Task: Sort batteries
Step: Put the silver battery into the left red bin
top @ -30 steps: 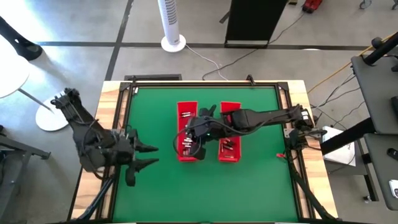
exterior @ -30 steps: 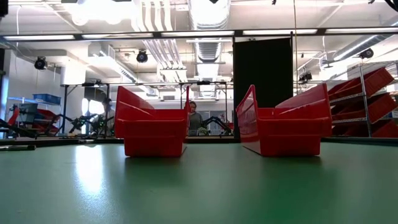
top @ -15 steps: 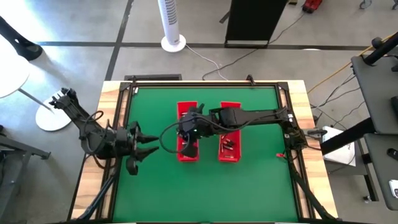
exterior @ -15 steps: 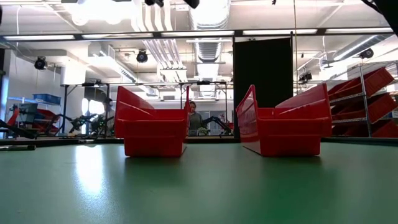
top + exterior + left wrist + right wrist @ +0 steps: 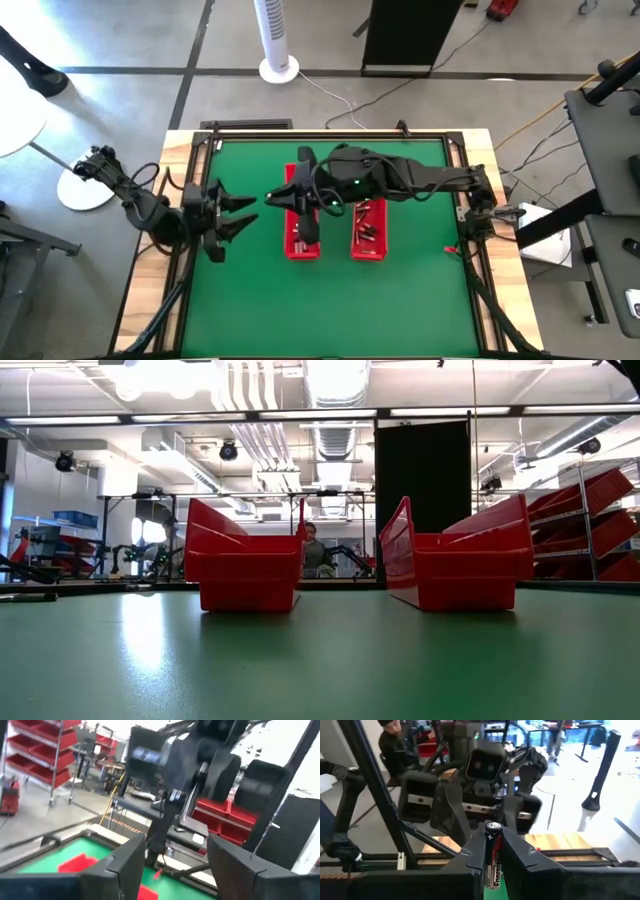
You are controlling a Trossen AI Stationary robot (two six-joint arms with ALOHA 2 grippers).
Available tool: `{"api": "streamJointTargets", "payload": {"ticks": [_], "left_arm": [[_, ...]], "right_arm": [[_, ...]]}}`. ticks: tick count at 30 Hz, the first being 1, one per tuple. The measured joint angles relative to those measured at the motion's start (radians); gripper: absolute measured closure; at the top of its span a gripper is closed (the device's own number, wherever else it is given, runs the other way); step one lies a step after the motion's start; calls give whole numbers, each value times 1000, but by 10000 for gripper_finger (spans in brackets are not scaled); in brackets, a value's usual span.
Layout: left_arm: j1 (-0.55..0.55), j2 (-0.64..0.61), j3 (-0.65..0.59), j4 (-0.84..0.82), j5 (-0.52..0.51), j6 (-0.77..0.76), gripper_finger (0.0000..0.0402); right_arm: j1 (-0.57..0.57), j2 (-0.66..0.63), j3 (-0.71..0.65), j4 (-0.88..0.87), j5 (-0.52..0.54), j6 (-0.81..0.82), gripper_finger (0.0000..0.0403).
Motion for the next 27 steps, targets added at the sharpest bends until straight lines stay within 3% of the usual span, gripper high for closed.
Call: {"api": "streamJointTargets", "payload": {"ticks": [8, 12, 24, 27], "left_arm": [[89, 117, 180, -62, 133, 158, 170], [90, 148, 242, -160, 131, 150, 169], [136, 220, 329, -162, 128, 184, 170], [136, 220, 331, -162, 175, 186, 171]], "right_arm": [[2, -2, -1, 40, -10, -4, 376], [8, 0, -2, 88, -10, -21, 376], [18, 0, -1, 130, -16, -31, 376], [21, 0, -1, 132, -17, -43, 376]]}}
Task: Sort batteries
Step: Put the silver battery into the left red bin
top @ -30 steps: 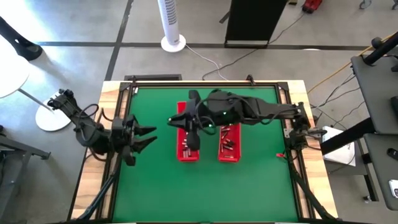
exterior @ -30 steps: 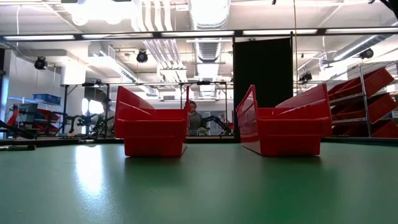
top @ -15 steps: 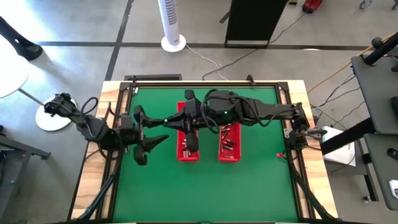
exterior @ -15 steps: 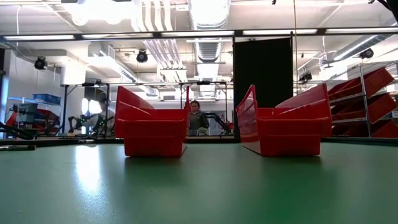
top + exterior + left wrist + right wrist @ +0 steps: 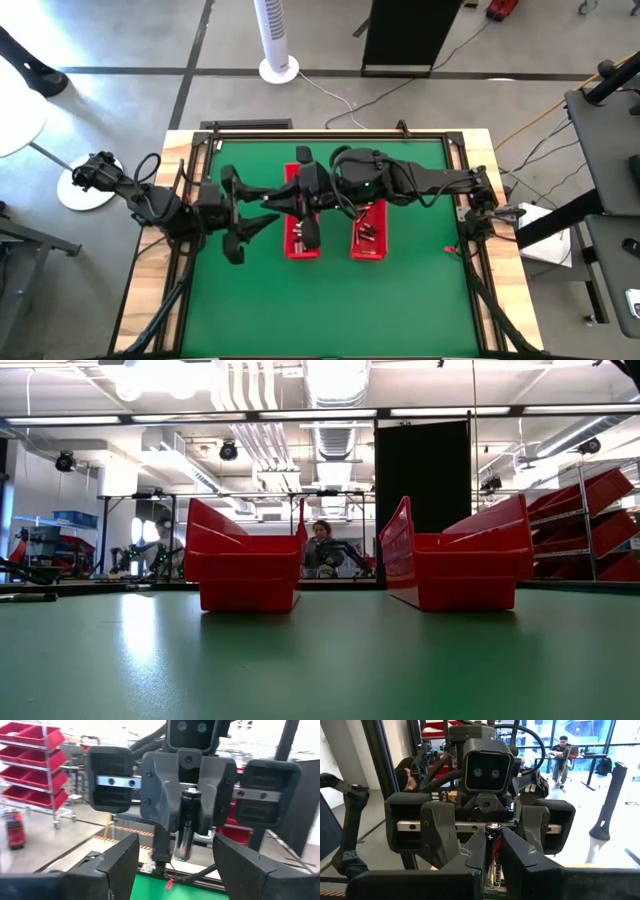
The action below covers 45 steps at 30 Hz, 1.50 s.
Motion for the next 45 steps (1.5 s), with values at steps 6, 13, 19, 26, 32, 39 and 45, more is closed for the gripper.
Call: {"api": "streamJointTargets", "payload": {"ticks": [6, 13, 19, 26, 32, 39, 45], "left_arm": [[1, -4, 0, 1, 11, -8, 218], [21, 2, 0, -7, 12, -6, 305], [28, 13, 0, -38, 14, -6, 351], [28, 13, 0, -61, 13, 1, 373], [28, 5, 0, -25, -1, -6, 347], [28, -2, 0, -24, 2, -2, 316], [28, 6, 0, -17, 25, -7, 311]], "right_arm": [[0, 1, 0, -2, 0, 0, 376], [0, 1, 0, -2, 1, -9, 376], [-1, 8, 0, -8, 2, -11, 376], [-1, 14, -7, -28, 3, -5, 376], [-1, 14, -7, -23, 4, -8, 376], [-1, 14, -6, -22, 3, -10, 376], [0, 14, -6, -26, -4, -10, 376]]}}
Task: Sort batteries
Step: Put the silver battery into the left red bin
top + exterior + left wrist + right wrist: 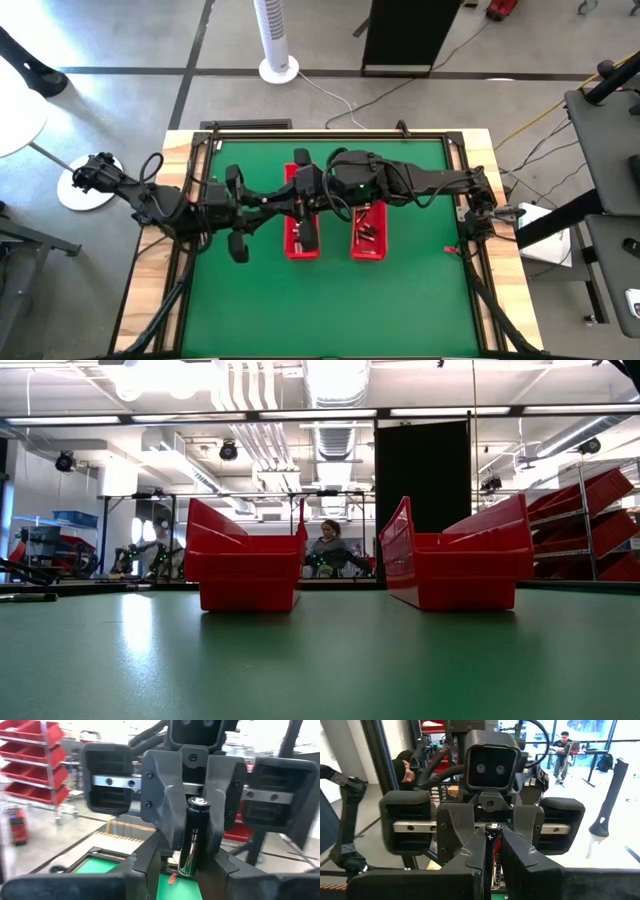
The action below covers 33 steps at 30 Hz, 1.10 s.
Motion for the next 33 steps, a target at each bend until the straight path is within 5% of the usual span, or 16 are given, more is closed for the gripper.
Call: {"api": "streamJointTargets", "payload": {"ticks": [8, 17, 33], "left_arm": [[0, -2, 0, 7, 55, 1, 387], [0, -2, 0, 9, 106, 20, 390], [4, -16, 4, -278, 108, -96, 390]], "right_arm": [[-1, 0, 0, 16, 4, 10, 376], [1, 0, 0, 16, 4, 8, 372], [0, -52, 41, 5, 19, -50, 205]]}}
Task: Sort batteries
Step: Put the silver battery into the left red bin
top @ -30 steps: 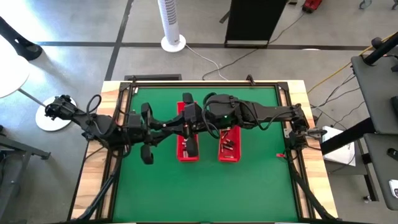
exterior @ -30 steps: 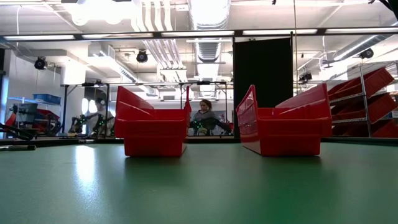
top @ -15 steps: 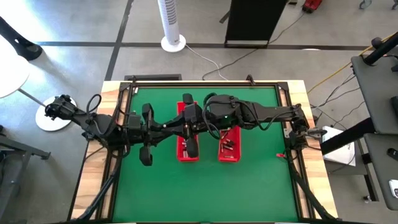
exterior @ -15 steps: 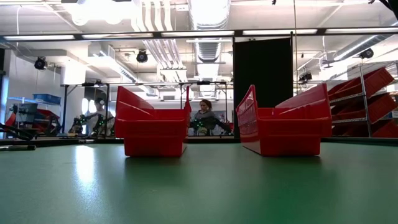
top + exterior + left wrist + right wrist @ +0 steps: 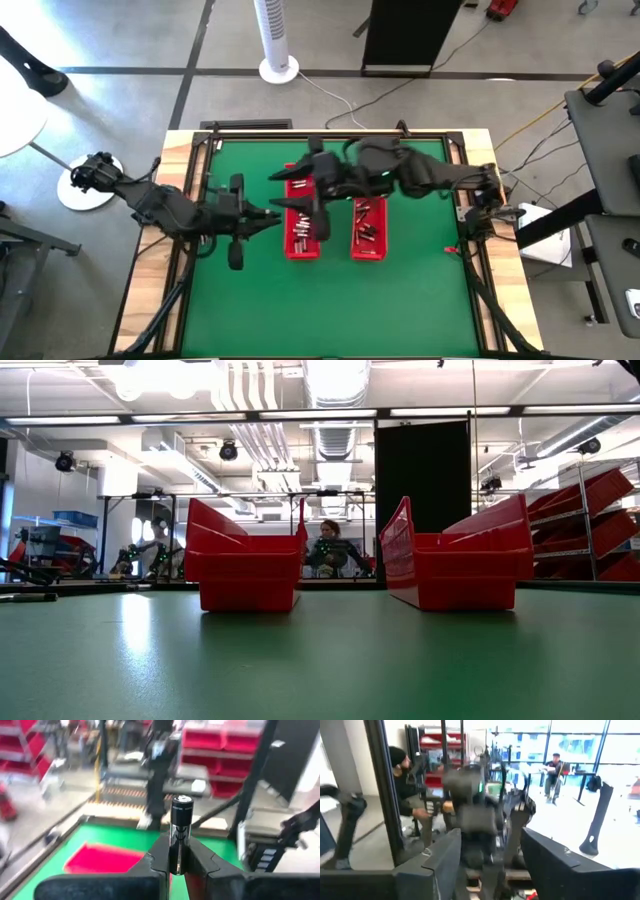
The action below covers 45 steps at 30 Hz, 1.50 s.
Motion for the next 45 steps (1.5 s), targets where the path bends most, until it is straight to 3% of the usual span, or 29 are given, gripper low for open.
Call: {"api": "streamJointTargets", "payload": {"ticks": [6, 11, 18, 26, 29, 32, 40, 45], "left_arm": [[76, 59, -3, -288, -17, -204, 390], [177, 172, -2, -346, 148, -248, 390], [326, 298, 2, -450, 233, -230, 390], [398, 393, 6, -460, 345, -157, 390], [420, 436, 7, -477, 378, -126, 390], [457, 481, 17, -507, 375, -123, 390], [476, 563, 75, -537, 375, -101, 390], [477, 565, 64, -573, 366, -168, 390]], "right_arm": [[0, -74, 2, -173, 10, 5, 199], [0, -91, 0, -448, 139, 17, 209], [9, -98, 0, -604, 196, 112, 221], [55, -132, 1, -608, 191, 85, 231], [57, -165, 1, -570, 94, 58, 229], [57, -196, 2, -521, 12, 40, 220], [31, -249, 2, -447, 11, -105, 198], [2, -272, 2, -341, 12, -183, 199]]}}
